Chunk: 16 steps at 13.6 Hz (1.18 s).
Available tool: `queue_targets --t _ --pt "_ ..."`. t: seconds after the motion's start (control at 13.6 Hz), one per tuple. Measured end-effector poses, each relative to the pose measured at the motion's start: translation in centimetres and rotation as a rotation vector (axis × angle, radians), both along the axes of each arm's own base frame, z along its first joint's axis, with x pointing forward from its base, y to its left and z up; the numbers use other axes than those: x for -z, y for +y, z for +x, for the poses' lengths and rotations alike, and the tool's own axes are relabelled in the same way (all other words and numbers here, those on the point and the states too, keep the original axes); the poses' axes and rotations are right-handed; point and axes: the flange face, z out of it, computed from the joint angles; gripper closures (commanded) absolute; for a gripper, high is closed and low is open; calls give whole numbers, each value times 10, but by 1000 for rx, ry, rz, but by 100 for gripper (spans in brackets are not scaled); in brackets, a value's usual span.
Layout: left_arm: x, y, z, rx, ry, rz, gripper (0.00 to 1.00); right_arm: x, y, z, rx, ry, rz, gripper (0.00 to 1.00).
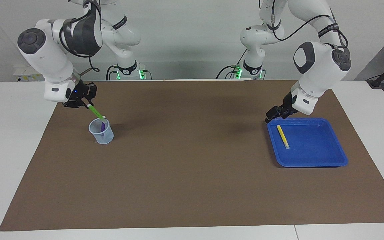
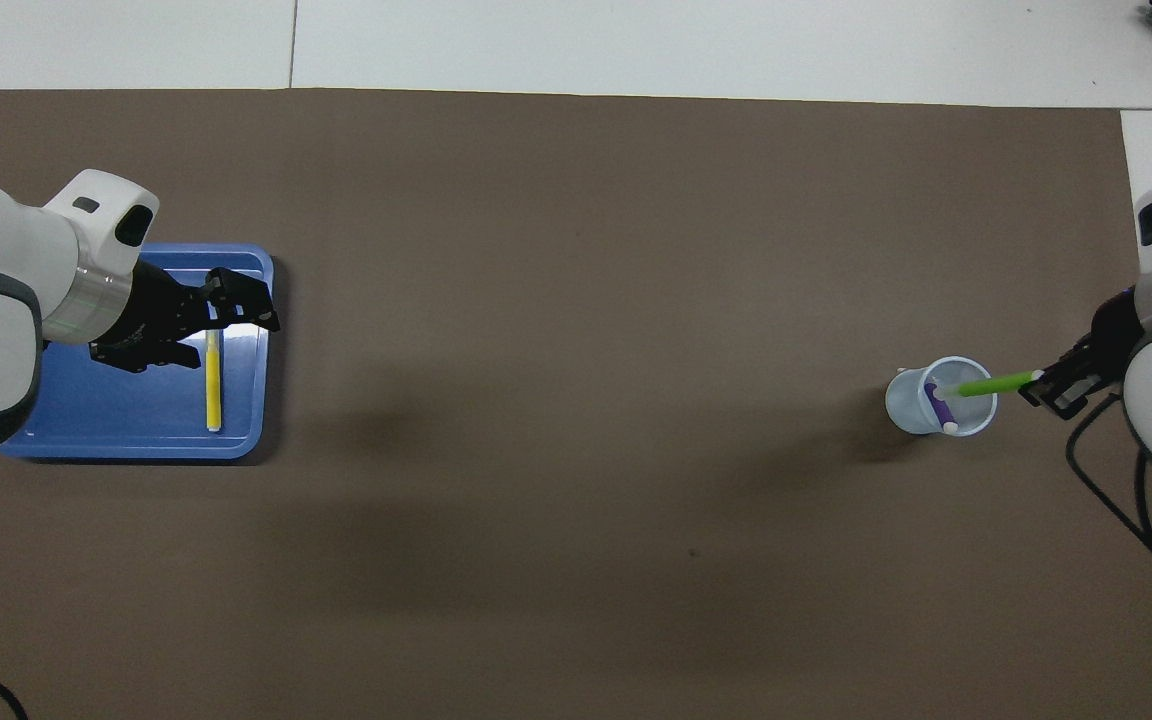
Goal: Right arm passes pens to left for tray arrangement
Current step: 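Carry the green pen toward the left gripper while the left gripper approaches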
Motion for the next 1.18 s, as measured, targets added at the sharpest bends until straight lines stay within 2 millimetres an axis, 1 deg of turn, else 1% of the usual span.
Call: queue_targets --t 0.15,0.22,0.37,0.51,0.59,0.66,0.88,1.03,1.18 --pt "-6 -10 -3 -106 22 -26 0 -20 9 1 -15 -12 2 100" --pt "-9 -16 -4 -149 34 -50 0 -30 17 1 -25 -19 17 100" --pt "-11 -19 -5 -187 46 -72 0 -48 41 1 -26 -36 118 100" --pt "-14 -19 -5 -199 45 -77 0 -56 62 0 58 -35 222 100" --pt "-16 -19 -6 -199 40 -77 0 -57 76 0 127 -20 268 100" --pt "-20 -19 -7 -198 33 -77 0 -59 95 -1 202 -3 302 100" --pt "-29 -21 -12 -191 28 -76 0 -64 165 -1 379 -9 376 100" --pt "-32 -25 -17 -185 49 -87 0 -59 214 -6 494 -5 445 100" --pt "-37 -31 -22 -206 91 -166 0 -50 258 -11 643 -3 536 100"
